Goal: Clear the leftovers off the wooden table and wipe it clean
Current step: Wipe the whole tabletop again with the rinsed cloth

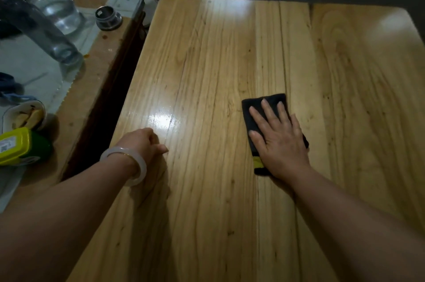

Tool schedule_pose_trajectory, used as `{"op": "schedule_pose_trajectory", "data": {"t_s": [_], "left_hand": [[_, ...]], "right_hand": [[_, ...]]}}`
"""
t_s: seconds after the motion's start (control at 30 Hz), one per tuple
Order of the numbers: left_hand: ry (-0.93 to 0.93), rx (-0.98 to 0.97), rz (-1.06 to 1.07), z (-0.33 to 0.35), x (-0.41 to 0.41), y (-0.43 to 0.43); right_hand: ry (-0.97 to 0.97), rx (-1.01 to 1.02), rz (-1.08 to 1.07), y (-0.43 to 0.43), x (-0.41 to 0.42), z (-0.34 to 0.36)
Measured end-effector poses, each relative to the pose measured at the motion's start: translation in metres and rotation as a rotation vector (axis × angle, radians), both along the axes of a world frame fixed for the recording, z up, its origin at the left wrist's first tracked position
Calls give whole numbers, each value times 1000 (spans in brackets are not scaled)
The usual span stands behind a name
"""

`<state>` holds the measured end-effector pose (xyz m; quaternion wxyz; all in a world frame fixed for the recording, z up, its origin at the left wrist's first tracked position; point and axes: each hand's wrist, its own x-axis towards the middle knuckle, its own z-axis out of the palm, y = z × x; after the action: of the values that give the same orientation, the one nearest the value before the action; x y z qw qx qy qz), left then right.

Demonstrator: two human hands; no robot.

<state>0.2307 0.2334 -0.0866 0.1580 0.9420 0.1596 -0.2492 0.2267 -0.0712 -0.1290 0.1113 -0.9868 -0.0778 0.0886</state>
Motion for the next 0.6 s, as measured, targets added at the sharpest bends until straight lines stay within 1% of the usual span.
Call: {"op": "schedule_pose_trajectory", "data": {"t_s": [0.23, 0.3, 0.37, 0.43, 0.5, 0.6], "left_hand": [[-56, 11, 20, 0, -13, -2], [-100, -1, 50, -1, -18, -5], [-161, 32, 59, -2, -26, -10], [-219, 51, 58, -3, -37, -18], [-255, 16, 52, -1, -52, -31], [-286, -40, 9, 2, -76, -58]], "right_hand": [[-9, 10, 129, 12, -116, 7], [-14, 5, 199, 12, -146, 8], [-13, 33, 301, 4, -172, 8], [-35, 65, 433, -8, -189, 5], [-56, 84, 553, -24, -197, 4], [-26, 81, 644, -44, -189, 6]]}}
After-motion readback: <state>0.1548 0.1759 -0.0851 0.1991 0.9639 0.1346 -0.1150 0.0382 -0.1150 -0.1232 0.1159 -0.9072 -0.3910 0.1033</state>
